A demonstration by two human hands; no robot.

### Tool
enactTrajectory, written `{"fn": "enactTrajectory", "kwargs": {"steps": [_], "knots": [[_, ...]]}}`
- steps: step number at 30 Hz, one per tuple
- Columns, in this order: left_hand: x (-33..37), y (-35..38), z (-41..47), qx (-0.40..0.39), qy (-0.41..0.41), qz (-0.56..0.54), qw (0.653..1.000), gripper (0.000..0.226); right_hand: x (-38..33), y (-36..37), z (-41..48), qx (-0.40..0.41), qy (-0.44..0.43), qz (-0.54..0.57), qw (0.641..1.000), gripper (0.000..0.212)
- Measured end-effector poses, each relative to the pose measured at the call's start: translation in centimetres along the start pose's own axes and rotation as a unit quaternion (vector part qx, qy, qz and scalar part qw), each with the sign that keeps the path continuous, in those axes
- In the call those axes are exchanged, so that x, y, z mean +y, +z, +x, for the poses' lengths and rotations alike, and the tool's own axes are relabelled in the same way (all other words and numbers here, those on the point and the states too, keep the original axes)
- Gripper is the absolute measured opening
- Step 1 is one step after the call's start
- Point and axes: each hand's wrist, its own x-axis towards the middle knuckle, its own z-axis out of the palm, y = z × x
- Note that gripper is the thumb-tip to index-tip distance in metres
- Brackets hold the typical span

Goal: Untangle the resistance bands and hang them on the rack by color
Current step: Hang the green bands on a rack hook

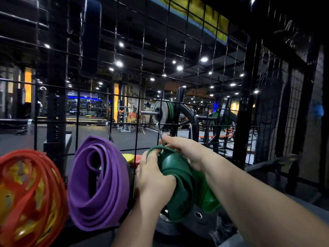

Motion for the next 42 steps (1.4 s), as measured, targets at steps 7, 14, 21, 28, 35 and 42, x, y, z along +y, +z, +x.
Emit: {"fn": "enactTrajectory", "kwargs": {"steps": [7,14,21,28,35,42], "knots": [[-0.4,0.0,0.1,-0.009,-0.013,-0.071,0.997,0.085,1.0,0.3,0.3,0.047,-0.053,-0.13,0.989,0.074],[-1.2,0.2,-0.2,0.008,-0.007,-0.082,0.997,0.077,1.2,0.8,0.6,0.032,-0.051,-0.121,0.991,0.068],[-4.0,1.5,-1.9,0.049,0.07,-0.109,0.99,0.077,1.9,1.3,0.7,0.024,-0.045,-0.132,0.99,0.098],[-5.3,1.5,-3.1,0.085,0.094,-0.125,0.984,0.073,2.2,2.3,0.3,0.076,-0.068,-0.222,0.97,0.101],[-5.7,1.1,-3.9,0.09,0.081,-0.143,0.982,0.064,1.9,3.0,-0.5,0.121,-0.077,-0.289,0.946,0.101],[-5.9,1.1,-5.8,0.062,0.086,-0.107,0.989,0.067,2.7,3.9,-2.4,0.185,-0.088,-0.349,0.915,0.082]]}}
